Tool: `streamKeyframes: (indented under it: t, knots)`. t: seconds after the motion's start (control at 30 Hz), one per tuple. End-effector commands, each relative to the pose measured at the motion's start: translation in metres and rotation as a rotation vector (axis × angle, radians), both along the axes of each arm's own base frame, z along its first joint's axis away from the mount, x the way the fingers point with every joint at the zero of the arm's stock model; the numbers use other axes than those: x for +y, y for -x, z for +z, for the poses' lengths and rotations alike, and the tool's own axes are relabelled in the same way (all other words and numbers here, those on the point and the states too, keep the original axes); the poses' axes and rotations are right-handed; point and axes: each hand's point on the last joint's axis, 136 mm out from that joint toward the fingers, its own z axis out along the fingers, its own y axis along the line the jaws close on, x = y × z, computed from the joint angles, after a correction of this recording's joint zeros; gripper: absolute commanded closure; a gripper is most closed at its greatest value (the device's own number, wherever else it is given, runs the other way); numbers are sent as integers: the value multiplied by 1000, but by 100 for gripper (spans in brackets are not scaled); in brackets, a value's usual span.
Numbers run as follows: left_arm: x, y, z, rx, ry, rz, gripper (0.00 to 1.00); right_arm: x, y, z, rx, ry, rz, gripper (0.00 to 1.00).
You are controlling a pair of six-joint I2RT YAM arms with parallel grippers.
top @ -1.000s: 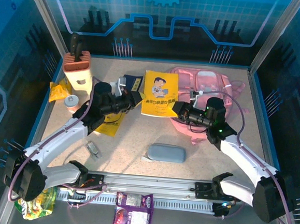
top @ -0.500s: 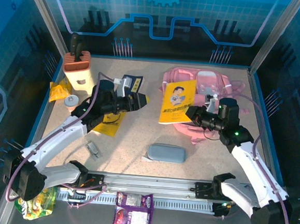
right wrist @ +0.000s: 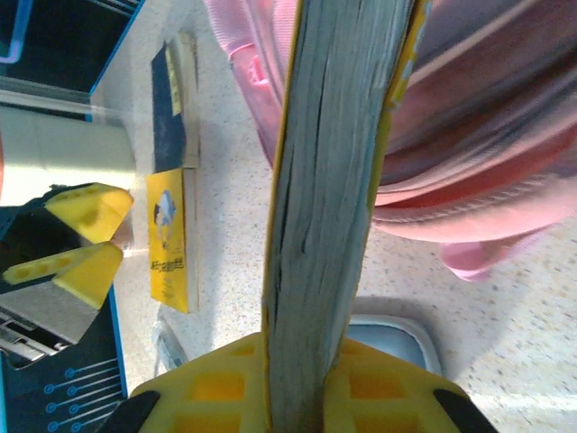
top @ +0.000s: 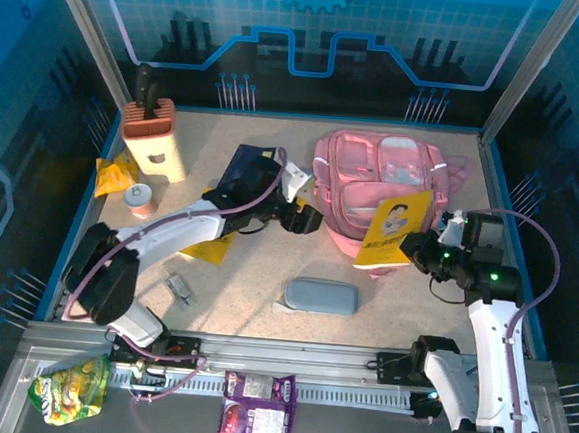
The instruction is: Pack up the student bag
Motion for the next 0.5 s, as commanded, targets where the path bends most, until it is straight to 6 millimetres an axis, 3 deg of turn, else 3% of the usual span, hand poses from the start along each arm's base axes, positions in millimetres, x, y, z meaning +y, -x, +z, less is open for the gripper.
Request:
streamKeyframes:
  t: [0.0, 0.23, 0.47]
  knots:
    - [-33, -5, 7, -167, -38, -132, 27, -5, 4, 21, -42, 16, 26, 90]
    - [-85, -12, -19, -261, -129, -255, 21, -35, -8, 28, -29, 48, -68, 89]
    - [-114, -24, -42, -332, -230, -344, 16, -66, -22, 38, -41, 90, -181, 87]
